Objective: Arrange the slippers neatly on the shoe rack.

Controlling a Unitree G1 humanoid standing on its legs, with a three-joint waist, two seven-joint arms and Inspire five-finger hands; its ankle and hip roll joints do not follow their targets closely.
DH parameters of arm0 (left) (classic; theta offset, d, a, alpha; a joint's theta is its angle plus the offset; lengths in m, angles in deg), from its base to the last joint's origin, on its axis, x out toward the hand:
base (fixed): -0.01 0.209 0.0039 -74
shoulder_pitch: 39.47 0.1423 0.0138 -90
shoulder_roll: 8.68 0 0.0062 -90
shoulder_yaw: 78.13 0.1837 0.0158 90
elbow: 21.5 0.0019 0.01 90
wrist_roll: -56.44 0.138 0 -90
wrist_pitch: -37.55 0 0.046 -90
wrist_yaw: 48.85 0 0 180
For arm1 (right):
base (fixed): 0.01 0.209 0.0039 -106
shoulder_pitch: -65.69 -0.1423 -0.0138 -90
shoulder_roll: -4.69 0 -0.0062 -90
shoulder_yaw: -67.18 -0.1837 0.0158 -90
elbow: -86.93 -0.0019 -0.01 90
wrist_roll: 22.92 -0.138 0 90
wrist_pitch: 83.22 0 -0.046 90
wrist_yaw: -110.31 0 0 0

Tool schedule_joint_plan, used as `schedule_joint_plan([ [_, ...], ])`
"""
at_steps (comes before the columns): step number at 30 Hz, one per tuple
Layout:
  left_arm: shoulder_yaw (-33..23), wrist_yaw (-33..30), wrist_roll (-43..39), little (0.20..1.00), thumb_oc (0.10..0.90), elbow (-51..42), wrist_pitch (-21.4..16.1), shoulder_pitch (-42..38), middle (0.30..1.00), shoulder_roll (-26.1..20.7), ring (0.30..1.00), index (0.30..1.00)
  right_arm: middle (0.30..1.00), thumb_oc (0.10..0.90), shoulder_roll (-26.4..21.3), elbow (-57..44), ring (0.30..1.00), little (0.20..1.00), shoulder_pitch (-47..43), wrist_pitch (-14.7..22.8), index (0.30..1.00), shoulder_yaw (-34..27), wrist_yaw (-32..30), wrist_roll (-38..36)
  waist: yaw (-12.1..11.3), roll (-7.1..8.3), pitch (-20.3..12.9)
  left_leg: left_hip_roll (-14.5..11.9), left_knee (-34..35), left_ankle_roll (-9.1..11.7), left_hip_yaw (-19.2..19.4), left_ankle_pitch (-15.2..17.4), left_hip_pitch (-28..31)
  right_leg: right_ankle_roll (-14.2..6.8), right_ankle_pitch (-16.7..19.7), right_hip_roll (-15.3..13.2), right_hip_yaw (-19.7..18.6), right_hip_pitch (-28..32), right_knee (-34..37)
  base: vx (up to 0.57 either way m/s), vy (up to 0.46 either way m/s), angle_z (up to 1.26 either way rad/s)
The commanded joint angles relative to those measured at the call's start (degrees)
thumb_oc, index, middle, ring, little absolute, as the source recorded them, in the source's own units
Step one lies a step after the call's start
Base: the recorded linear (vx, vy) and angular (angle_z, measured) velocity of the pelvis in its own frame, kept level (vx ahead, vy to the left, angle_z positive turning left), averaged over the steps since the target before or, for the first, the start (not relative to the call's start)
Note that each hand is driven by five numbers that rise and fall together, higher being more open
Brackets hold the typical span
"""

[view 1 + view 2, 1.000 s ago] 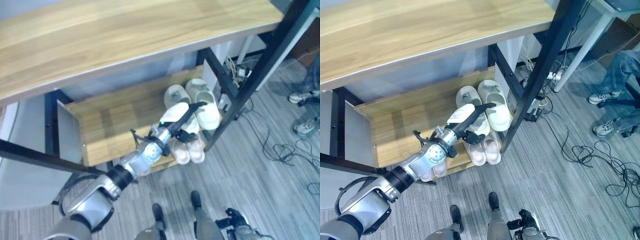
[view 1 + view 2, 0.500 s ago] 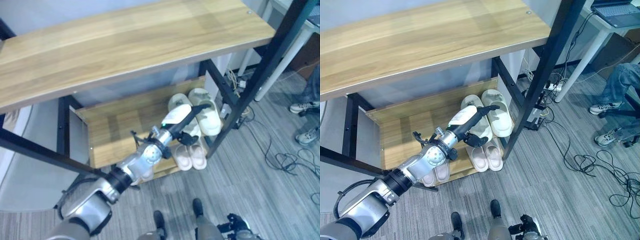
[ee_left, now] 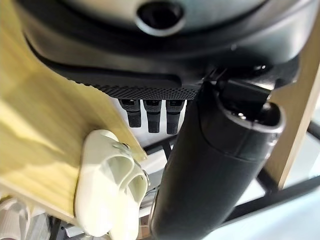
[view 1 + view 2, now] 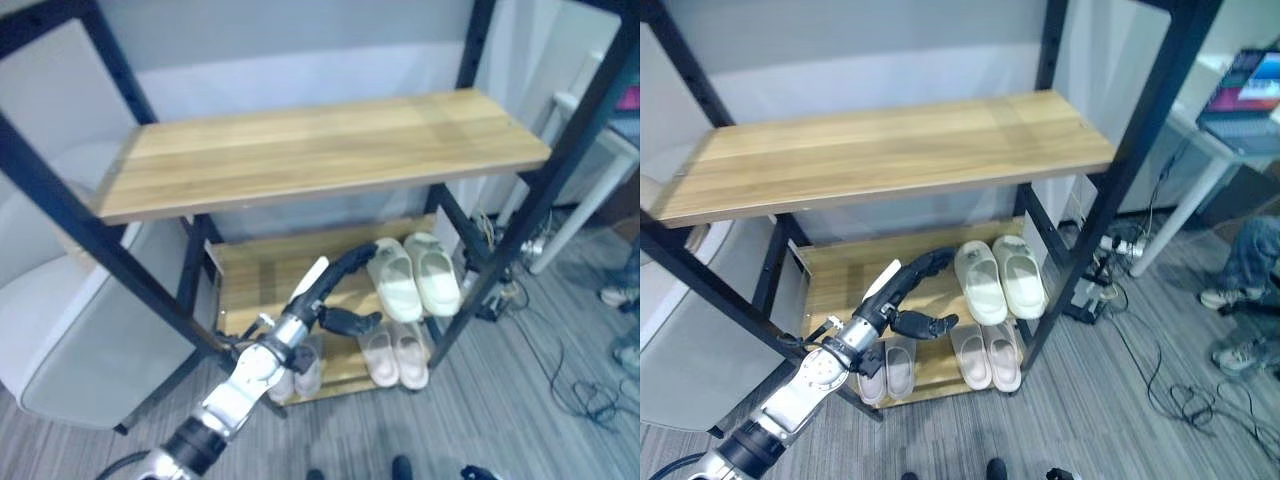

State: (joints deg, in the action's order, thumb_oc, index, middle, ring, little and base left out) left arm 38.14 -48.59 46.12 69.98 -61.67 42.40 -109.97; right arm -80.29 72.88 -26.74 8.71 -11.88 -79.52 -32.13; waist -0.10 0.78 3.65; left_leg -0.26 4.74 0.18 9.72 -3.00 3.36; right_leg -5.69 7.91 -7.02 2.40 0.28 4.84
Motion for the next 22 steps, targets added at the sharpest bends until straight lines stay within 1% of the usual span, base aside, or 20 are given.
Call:
schedule_joint_plan([
  [1,-2.1,5.9,-9.4,0.900,0.800,-5.8,-4.4,-0.8,0.900,2.4,0.900,0.900,0.900,0.800,0.2,-0.5,0.900,0.900,-0.3,0.9,0.900,0.7,1.0,1.6,-1.6,-3.14,-4.7,1.6,0.3,-0.4,-6.5,3.3,-0.3,-0.3,-9.3,4.1,5.4,-0.9,-7.1,-0.04,-0.019,-0.02],
  [2,-2.2,5.9,-9.5,0.900,0.800,-5.9,-4.3,-0.7,0.900,2.3,0.900,0.900,0.900,0.800,0.2,-0.5,0.900,0.900,-0.2,0.9,0.900,0.7,1.0,1.6,-1.5,-3.13,-4.7,1.6,0.3,-0.4,-6.5,3.3,-0.3,-0.3,-9.3,4.1,5.4,-0.8,-7.1,-0.09,-0.027,0.00],
  [3,-3.0,8.4,-14.9,0.900,0.800,-6.5,-2.6,5.0,0.900,2.3,0.900,0.900,0.900,0.800,0.1,-1.0,0.900,0.900,-0.6,0.8,0.900,0.6,1.1,2.0,-2.3,-2.77,-5.2,1.5,0.3,-0.4,-6.8,3.3,0.2,-0.2,-9.3,4.2,5.8,0.0,-6.5,-0.09,-0.011,-0.01],
  [4,-3.2,10.4,-17.3,0.900,0.800,-6.9,-1.5,9.7,0.900,1.7,0.900,0.900,0.900,0.800,-0.1,-1.1,0.900,0.900,-1.4,0.8,0.900,0.1,1.0,1.8,-2.9,-2.29,-5.6,1.6,0.3,-0.5,-7.0,3.4,0.7,-0.1,-9.3,4.4,5.9,0.8,-6.1,-0.09,-0.011,-0.01],
  [5,-3.3,10.4,-17.3,0.900,0.800,-7.0,-1.5,9.7,0.900,1.6,0.900,0.900,0.900,0.800,-0.1,-1.1,0.900,0.900,-1.4,0.8,0.900,0.1,1.0,1.8,-2.9,-2.27,-5.6,1.6,0.3,-0.5,-7.0,3.4,0.8,-0.1,-9.3,4.4,5.9,0.9,-6.1,-0.09,-0.004,0.06],
  [6,-3.2,11.7,-19.4,0.900,0.800,-5.4,0.2,13.6,0.900,1.8,0.900,0.900,0.900,0.800,-1.0,-0.8,0.900,0.900,-2.0,0.7,0.900,-0.2,0.7,2.3,-3.7,-1.73,-5.9,1.6,0.3,-0.6,-7.2,3.5,0.9,0.0,-9.2,4.5,6.0,1.5,-5.3,-0.05,0.000,0.13],
  [7,-3.2,11.7,-19.4,0.900,0.800,-5.5,0.2,13.7,0.900,1.8,0.900,0.900,0.900,0.800,-1.0,-0.8,0.900,0.900,-2.0,0.7,0.900,-0.2,0.7,2.3,-3.7,-1.74,-5.9,1.6,0.3,-0.6,-7.2,3.5,0.9,0.0,-9.1,4.6,6.1,1.6,-5.2,-0.12,-0.021,0.22],
  [8,-4.6,11.2,-25.6,0.900,0.800,-3.0,3.0,19.2,0.900,3.5,0.900,0.900,0.900,0.800,-0.9,-0.2,0.900,0.900,-2.1,0.7,0.900,-0.5,0.3,2.3,-4.8,-0.73,-6.0,1.3,0.3,-0.6,-7.7,3.5,0.9,0.1,-8.9,4.7,6.5,2.1,-4.3,-0.09,-0.034,0.16],
  [9,-5.1,11.5,-26.3,0.900,0.800,-2.8,3.5,20.3,0.900,3.5,0.900,0.900,0.900,0.800,-0.6,-0.2,0.900,0.900,-2.0,0.7,0.900,-0.7,0.1,2.1,-5.1,-0.40,-5.9,1.3,0.3,-0.6,-7.9,3.5,0.9,0.1,-8.7,4.8,6.6,2.2,-4.2,-0.11,-0.033,0.12],
  [12,-6.0,11.8,-23.3,0.900,0.800,0.3,4.0,22.6,0.900,2.7,0.900,0.900,0.900,0.800,0.7,0.2,0.900,0.900,-1.1,0.7,0.900,-0.7,-0.1,1.5,-5.8,0.60,-6.0,1.1,0.3,-0.7,-8.6,3.5,1.0,0.2,-8.7,4.9,6.8,2.7,-4.1,-0.04,-0.022,0.12],
  [13,-6.0,11.8,-23.3,0.900,0.800,0.3,4.0,22.6,0.900,2.7,0.900,0.900,0.900,0.800,0.7,0.2,0.900,0.900,-1.1,0.7,0.900,-0.7,-0.1,1.5,-5.8,0.60,-6.0,1.1,0.3,-0.7,-8.6,3.5,1.0,0.2,-8.7,4.9,6.8,2.7,-4.1,-0.02,-0.039,0.18],
  [14,-6.4,10.8,-18.9,0.900,0.800,4.3,3.4,22.8,0.900,2.5,0.900,0.900,0.900,0.800,1.6,0.3,0.900,0.900,-0.1,0.8,0.900,-0.7,-0.2,0.9,-6.0,1.18,-6.1,1.0,0.3,-0.6,-8.9,3.6,1.3,0.3,-8.8,5.1,6.7,3.4,-3.9,-0.02,-0.034,0.09],
  [16,-7.7,9.1,-15.2,0.900,0.800,11.3,3.0,23.6,0.900,3.5,0.900,0.900,0.900,0.800,1.8,0.2,0.900,0.900,0.7,0.9,0.900,-0.9,-0.4,0.0,-6.2,1.69,-6.2,0.8,0.3,-0.6,-9.2,3.8,1.6,0.4,-9.0,5.2,6.8,3.7,-3.8,-0.03,-0.029,0.06],
  [17,-8.1,7.3,-11.6,0.900,0.800,17.5,2.1,22.2,0.900,4.7,0.900,0.900,0.900,0.800,1.8,0.1,0.900,0.900,0.9,1.1,0.900,-1.3,-0.5,-0.9,-6.1,1.80,-6.0,0.8,0.3,-0.6,-9.3,3.7,1.6,0.5,-9.1,5.2,6.9,3.7,-3.9,-0.04,-0.003,0.03],
  [20,-9.6,2.0,0.6,0.900,0.800,34.1,0.9,19.5,0.900,7.4,0.900,0.900,0.900,0.800,2.4,-0.2,0.900,0.900,1.7,1.9,0.900,-2.1,-0.8,-3.2,-6.0,2.20,-5.9,0.7,0.3,-0.6,-9.7,3.5,1.6,0.6,-9.1,5.3,6.9,3.5,-4.1,-0.04,0.008,0.02],
  [21,-10.2,0.2,4.8,0.900,0.800,41.1,0.8,18.6,0.900,8.7,0.900,0.900,0.900,0.800,2.8,-0.3,0.900,0.900,2.1,2.2,0.900,-2.1,-0.9,-3.7,-5.9,2.33,-5.9,0.7,0.3,-0.6,-9.7,3.5,1.6,0.6,-9.1,5.3,6.9,3.4,-4.3,0.00,0.000,0.00],
  [22,-10.2,0.1,4.9,0.900,0.800,41.4,0.5,18.4,0.900,8.9,0.900,0.900,0.900,0.800,2.8,-0.3,0.900,0.900,2.1,2.2,0.900,-2.1,-0.9,-3.7,-5.9,2.28,-5.9,0.7,0.3,-0.6,-9.7,3.5,1.6,0.6,-9.1,5.3,6.9,3.4,-4.3,0.00,0.000,0.00],
])
